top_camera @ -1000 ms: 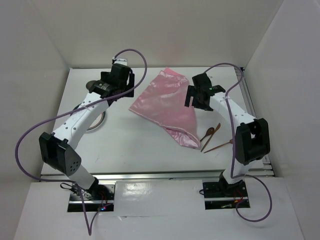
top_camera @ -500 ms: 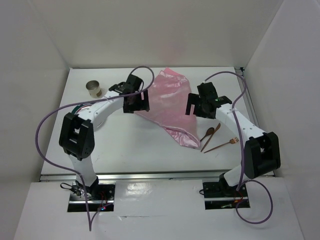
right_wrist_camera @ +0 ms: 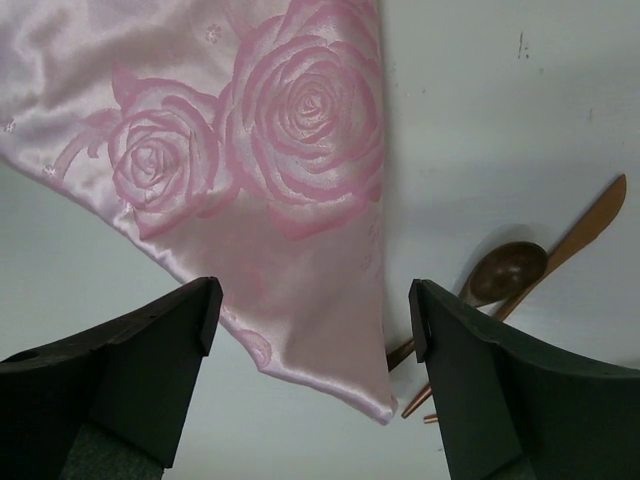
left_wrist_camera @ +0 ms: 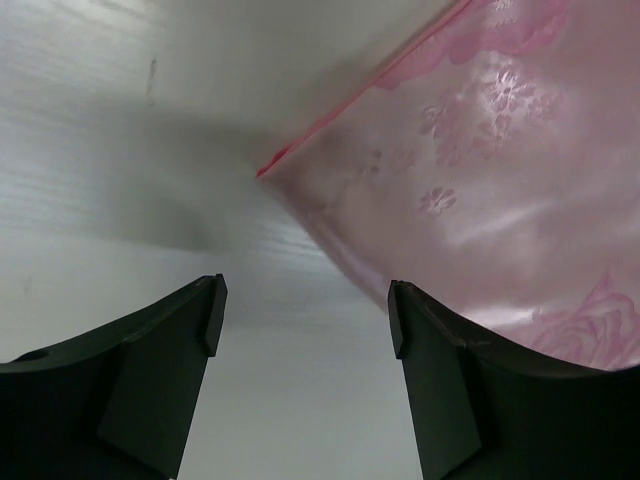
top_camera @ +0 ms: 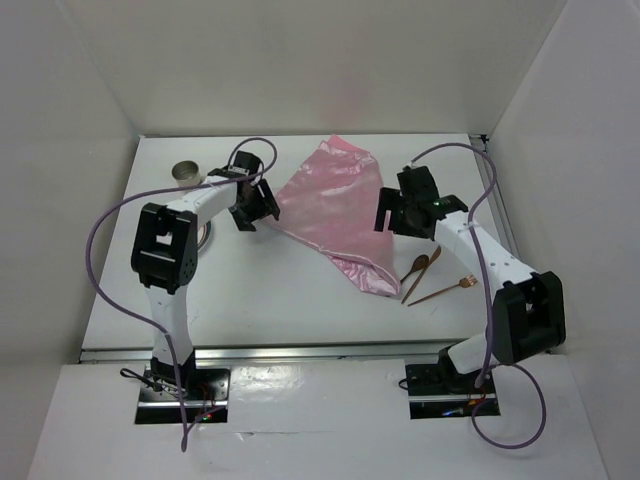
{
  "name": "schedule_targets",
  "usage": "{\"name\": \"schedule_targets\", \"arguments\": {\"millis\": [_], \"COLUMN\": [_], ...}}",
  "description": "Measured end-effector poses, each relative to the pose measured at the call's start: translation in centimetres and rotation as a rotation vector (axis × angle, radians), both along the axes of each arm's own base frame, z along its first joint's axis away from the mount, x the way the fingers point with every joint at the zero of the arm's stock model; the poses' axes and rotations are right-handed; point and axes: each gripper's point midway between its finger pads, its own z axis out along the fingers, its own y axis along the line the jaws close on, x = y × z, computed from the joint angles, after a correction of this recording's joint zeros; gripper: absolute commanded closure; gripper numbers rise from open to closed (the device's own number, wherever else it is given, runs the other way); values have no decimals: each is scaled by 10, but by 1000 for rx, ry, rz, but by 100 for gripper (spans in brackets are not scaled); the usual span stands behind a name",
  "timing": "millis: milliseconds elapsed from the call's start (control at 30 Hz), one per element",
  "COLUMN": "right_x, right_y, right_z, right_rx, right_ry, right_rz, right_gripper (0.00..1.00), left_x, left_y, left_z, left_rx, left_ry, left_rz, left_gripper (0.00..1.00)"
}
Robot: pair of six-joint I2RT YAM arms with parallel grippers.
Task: Set the dinner table for one person
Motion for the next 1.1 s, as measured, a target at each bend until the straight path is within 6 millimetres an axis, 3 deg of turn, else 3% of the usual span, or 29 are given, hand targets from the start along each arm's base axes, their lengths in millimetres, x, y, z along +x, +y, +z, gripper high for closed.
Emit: {"name": "schedule_targets", "arguments": {"millis": [133, 300, 433, 567, 733, 967, 1100], "right_x": [-8, -31, -55, -64, -67, -82, -90], "right_y": [-3, -7, -11, -11, -8, -1, 0], "right_z": [6, 2, -8, -14, -18, -44, -59], "right_rx": [6, 31, 56, 70, 85, 72, 55], "right_ry": [-18, -11, 11, 33, 53, 117, 164], "right_rz": [-7, -18, -34, -42, -29, -8, 12], "right_gripper": [15, 15, 15, 15, 18, 19, 17], "left_x": [14, 21, 33, 44, 43, 39, 33], "left_y": [-9, -14, -17, -19, -17, -14, -12], "left_z": [-17, -17, -17, -21, -23, -21, -6], "left_rx": [-9, -22, -26, -23, -12, 0, 11], "left_ry": [18, 7, -3, -6, 1, 6, -6], "left_rz": [-10, -11, -2, 9, 11, -8, -38], "left_gripper": [12, 14, 29, 61, 100, 100, 100]}}
